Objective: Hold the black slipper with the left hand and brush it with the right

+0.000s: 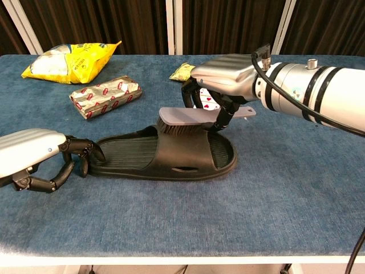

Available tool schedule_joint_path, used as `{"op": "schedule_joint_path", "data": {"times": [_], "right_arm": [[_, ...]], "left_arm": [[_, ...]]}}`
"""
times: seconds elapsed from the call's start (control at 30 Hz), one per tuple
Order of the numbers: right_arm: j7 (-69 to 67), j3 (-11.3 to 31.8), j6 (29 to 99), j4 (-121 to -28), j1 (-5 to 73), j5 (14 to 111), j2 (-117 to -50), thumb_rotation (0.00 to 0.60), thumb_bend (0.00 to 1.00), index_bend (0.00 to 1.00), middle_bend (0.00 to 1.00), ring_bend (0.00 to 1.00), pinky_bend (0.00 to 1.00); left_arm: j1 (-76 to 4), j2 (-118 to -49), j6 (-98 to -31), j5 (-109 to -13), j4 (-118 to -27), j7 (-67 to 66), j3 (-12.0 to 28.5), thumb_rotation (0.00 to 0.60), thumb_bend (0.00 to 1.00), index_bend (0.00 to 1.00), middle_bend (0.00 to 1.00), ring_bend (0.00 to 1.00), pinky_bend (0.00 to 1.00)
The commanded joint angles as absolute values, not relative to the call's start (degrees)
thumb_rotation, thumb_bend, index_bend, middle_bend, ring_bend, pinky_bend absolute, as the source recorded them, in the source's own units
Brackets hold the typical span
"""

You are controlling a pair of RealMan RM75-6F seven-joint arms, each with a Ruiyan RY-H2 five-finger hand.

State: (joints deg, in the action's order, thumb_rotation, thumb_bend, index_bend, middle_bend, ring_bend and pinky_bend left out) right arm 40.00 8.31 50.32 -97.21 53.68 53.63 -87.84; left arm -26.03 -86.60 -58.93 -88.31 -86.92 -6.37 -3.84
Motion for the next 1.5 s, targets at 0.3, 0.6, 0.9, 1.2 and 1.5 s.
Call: {"op": "schedule_joint_path", "data": {"times": [0.3, 0.6, 0.9, 1.2, 1.5], "right_arm": [[33.31, 5.44, 41.34, -110.79, 55.55, 50.32, -74.13, 0.6, 0.62, 0.99, 0.73, 0.66, 0.75], [38.84, 4.2, 49.84, -106.87, 57.12, 50.67, -80.67, 0.6, 0.62, 0.99, 0.74, 0.66, 0.75], [41.23, 5.49, 49.88, -100.66, 60.74, 45.11, -84.87, 0.6, 0.62, 0.99, 0.74, 0.66, 0.75], [44.34, 7.12, 54.24, -92.74, 63.42, 43.83, -90.44, 0.6, 0.61, 0.99, 0.74, 0.66, 0.75], [44.74, 5.95, 55.53, -93.37, 62.55, 46.05, -90.31, 0.6, 0.61, 1.0, 0.74, 0.66, 0.75]], "left_arm": [[-26.56, -86.95, -58.37, -87.7, -86.58, -6.25, -3.89, 0.6, 0.76, 0.28, 0.32, 0.26, 0.39], [-26.88, -87.3, -58.03, -87.27, -86.62, -6.42, -4.0, 0.6, 0.77, 0.28, 0.32, 0.26, 0.39], [-27.35, -87.46, -57.89, -87.3, -86.63, -6.2, -4.0, 0.6, 0.77, 0.29, 0.33, 0.26, 0.39], [-27.68, -87.49, -57.83, -87.27, -86.35, -5.6, -3.99, 0.6, 0.77, 0.29, 0.33, 0.26, 0.39], [-27.77, -87.51, -57.8, -87.03, -86.21, -5.6, -4.15, 0.6, 0.77, 0.29, 0.33, 0.26, 0.39]]}}
